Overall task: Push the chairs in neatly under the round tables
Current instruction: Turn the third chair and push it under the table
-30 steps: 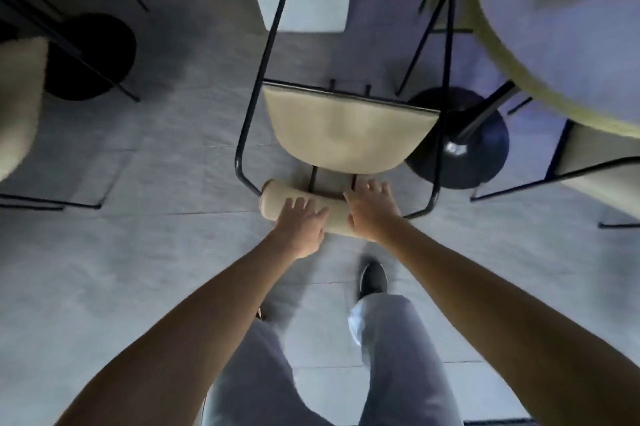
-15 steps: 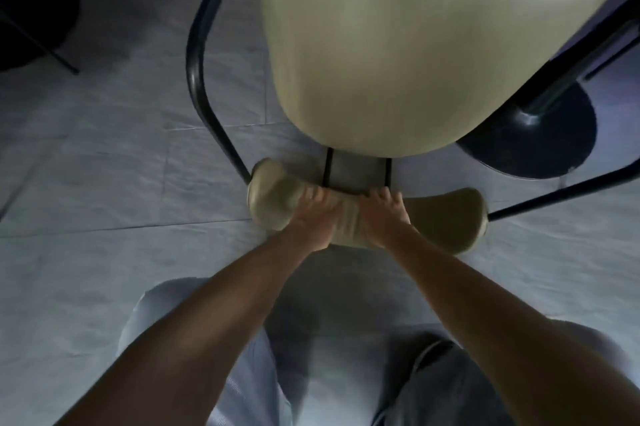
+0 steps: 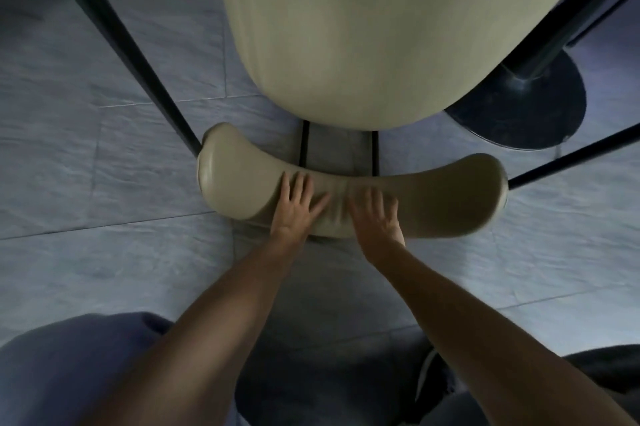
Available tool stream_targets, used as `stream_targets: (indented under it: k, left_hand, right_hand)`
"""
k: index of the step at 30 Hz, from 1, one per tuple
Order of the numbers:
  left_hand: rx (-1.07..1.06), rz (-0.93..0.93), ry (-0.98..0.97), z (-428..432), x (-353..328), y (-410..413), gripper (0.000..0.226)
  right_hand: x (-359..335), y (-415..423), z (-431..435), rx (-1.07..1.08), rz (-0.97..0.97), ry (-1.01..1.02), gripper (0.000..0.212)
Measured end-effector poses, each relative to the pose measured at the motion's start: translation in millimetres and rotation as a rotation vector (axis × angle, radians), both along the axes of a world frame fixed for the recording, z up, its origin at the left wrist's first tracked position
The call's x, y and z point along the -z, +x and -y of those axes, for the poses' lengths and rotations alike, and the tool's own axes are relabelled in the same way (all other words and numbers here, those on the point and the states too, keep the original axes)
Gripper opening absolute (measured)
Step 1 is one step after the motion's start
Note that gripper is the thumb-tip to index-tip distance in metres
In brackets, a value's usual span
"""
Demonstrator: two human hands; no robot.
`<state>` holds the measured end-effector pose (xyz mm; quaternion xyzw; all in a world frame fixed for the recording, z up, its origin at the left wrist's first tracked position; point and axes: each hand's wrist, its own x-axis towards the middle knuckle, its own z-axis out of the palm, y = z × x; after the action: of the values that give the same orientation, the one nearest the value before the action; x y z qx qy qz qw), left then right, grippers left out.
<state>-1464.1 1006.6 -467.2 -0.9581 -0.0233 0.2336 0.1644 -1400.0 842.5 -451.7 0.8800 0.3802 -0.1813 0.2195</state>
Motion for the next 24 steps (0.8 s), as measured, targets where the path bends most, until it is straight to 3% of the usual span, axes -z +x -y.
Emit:
stream_targets:
  k: [12,24]
  left_hand:
    - [-0.001,0.207,-0.004,14,32,-1,0.062]
    - [-0.072,0.275,-0.041,23,48,-2,0.068]
  right_hand:
    - [43,-10,-5,0.011,0.138,0.214,0.079]
    - [49,-1,-13,0.022,0.129,0.198,0.083]
